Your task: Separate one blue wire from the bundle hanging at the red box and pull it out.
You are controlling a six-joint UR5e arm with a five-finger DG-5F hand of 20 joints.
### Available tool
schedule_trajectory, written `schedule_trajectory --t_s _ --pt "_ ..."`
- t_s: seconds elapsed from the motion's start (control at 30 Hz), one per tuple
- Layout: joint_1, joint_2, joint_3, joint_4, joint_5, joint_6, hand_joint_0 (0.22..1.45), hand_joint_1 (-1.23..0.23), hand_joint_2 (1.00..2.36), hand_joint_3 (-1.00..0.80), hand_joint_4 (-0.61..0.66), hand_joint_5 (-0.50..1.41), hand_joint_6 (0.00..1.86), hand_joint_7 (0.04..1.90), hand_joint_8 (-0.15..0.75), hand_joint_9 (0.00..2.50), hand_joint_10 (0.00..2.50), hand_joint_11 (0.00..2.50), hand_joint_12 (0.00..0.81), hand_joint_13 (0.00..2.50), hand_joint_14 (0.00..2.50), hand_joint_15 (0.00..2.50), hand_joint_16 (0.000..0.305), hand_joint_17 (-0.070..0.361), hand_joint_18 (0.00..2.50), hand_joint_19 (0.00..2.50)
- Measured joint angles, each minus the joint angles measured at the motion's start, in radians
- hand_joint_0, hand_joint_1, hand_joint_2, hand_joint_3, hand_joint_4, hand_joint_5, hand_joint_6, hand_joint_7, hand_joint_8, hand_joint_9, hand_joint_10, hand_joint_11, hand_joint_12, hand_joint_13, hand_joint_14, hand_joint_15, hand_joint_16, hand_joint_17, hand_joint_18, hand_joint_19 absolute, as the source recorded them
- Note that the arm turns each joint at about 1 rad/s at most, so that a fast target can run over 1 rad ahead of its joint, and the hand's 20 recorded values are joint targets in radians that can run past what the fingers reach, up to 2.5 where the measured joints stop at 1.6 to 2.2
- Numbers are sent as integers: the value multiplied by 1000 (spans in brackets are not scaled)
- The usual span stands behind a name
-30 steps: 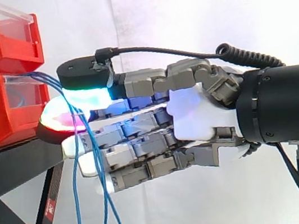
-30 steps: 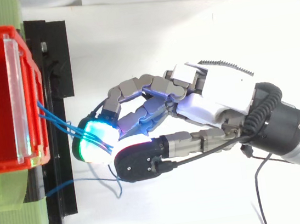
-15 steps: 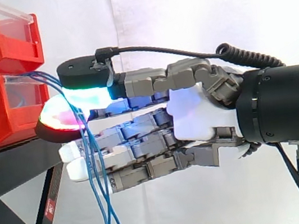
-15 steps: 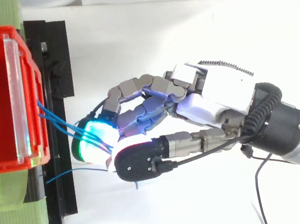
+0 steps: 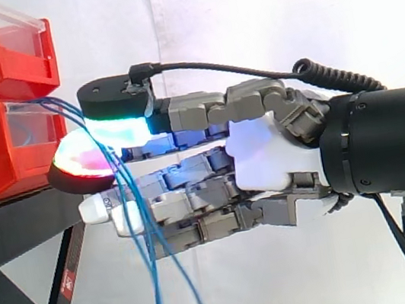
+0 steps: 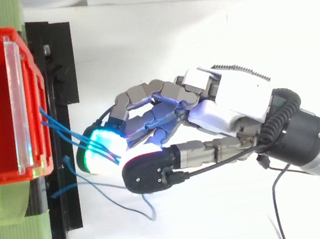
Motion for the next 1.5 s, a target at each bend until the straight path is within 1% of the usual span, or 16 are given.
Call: schedule_trajectory --t_s 0.17,0.27,0.37,0.43,0.57,0.73,0.8,0.87,0.97,1.07,1.13,1.2,1.23,1.33,1.47,1.5 --pt "0 0 0 0 0 0 606 -675 1019 -120 193 -176 862 828 381 697 11 435 521 1411 21 600 52 117 764 264" --pt "0 0 0 0 0 0 605 -675 1019 -119 196 -177 862 836 381 705 11 443 511 1437 22 669 52 117 769 280" --pt "0 0 0 0 0 0 607 -675 1019 -126 197 -177 862 829 379 711 11 448 513 1473 23 760 53 118 776 300" --pt "0 0 0 0 -1 1 608 -674 1019 -130 200 -178 862 829 380 741 12 478 492 1522 24 881 53 119 790 332" --pt "0 0 0 0 -1 3 608 -674 1020 -133 200 -178 861 824 382 774 12 516 483 1553 25 974 53 119 805 346" --pt "0 0 0 0 -2 3 609 -674 1020 -137 201 -179 859 831 381 865 17 613 440 1600 24 1213 53 120 854 396" --pt "0 1 0 -1 -3 3 609 -675 1020 -136 199 -179 859 832 380 889 17 646 423 1601 23 1260 54 121 859 402" --pt "0 6 0 -5 -8 4 609 -677 1020 -136 200 -179 858 833 383 896 17 657 424 1601 24 1279 54 121 863 408" --pt "0 23 0 -24 -17 2 609 -676 1020 -136 199 -179 858 834 381 898 15 670 416 1608 21 1318 54 121 866 423" --pt "0 46 0 -65 -22 -1 609 -676 1021 -138 198 -180 858 836 380 920 17 702 404 1626 20 1369 54 121 875 428" --pt "0 59 0 -97 -23 0 610 -675 1021 -141 200 -181 857 839 384 1026 18 899 379 1639 17 1475 54 121 889 469" --pt "1 66 0 -120 -24 1 610 -674 1021 -143 195 -181 857 831 377 1061 17 972 371 1637 17 1504 54 121 897 481" --pt "0 67 0 -127 -24 2 611 -674 1021 -144 196 -182 856 839 377 1075 17 1029 368 1636 15 1526 54 121 898 487" --pt "0 70 0 -140 -24 2 611 -674 1021 -146 196 -182 857 837 377 1095 16 1074 363 1636 12 1546 54 121 904 504" --pt "0 71 0 -145 -24 -1 611 -673 1021 -149 192 -183 856 838 372 1095 15 1099 363 1636 11 1549 54 121 904 523" --pt "0 70 0 -145 -23 -2 610 -673 1022 -149 190 -183 856 835 373 1099 16 1093 352 1634 12 1544 54 121 905 524"
